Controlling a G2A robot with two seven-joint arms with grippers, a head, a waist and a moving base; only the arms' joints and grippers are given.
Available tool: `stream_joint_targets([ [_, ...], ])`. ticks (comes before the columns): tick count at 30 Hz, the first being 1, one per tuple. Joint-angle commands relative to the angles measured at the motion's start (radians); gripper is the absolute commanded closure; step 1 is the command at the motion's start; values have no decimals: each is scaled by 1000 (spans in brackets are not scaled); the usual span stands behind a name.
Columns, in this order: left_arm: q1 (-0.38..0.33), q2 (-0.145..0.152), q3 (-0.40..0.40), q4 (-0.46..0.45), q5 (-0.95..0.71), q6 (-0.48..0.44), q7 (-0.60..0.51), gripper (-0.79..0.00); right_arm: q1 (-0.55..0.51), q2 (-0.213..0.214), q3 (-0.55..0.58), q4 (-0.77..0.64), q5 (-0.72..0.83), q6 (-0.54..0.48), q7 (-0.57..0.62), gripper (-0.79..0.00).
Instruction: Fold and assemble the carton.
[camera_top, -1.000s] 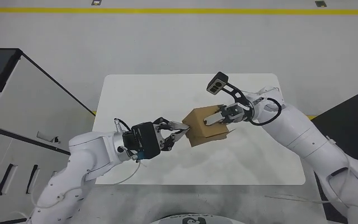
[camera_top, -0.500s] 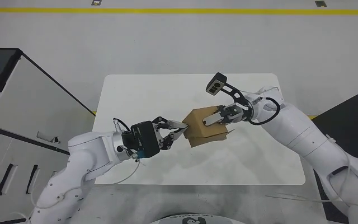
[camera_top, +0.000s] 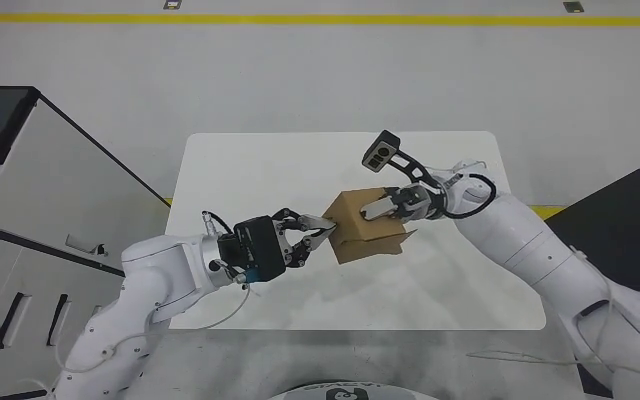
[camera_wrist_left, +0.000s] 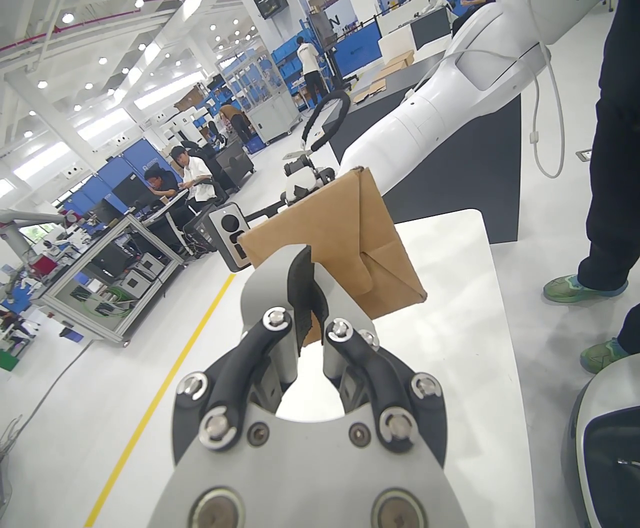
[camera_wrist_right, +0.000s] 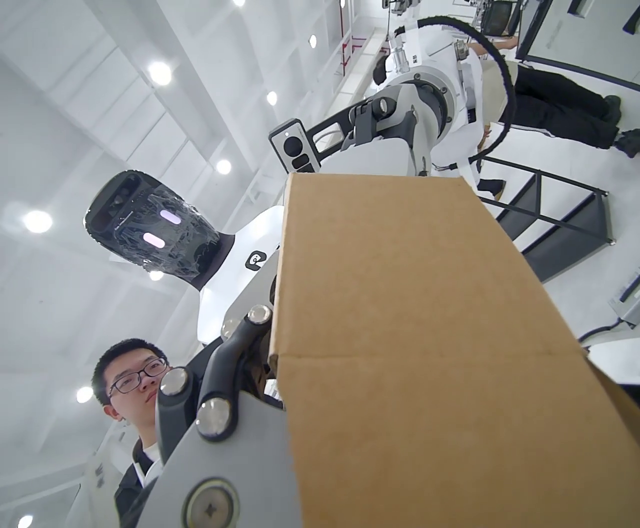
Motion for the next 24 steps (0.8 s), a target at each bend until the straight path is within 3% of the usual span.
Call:
stream_joint_targets([
  [1, 1, 0, 0, 0, -1, 4, 0, 0, 5, -5, -3, 5, -4, 1, 0, 0],
  [24, -32, -4, 60, 7, -6, -12, 3, 0, 37, -21, -46, 32, -35, -39, 0, 0],
])
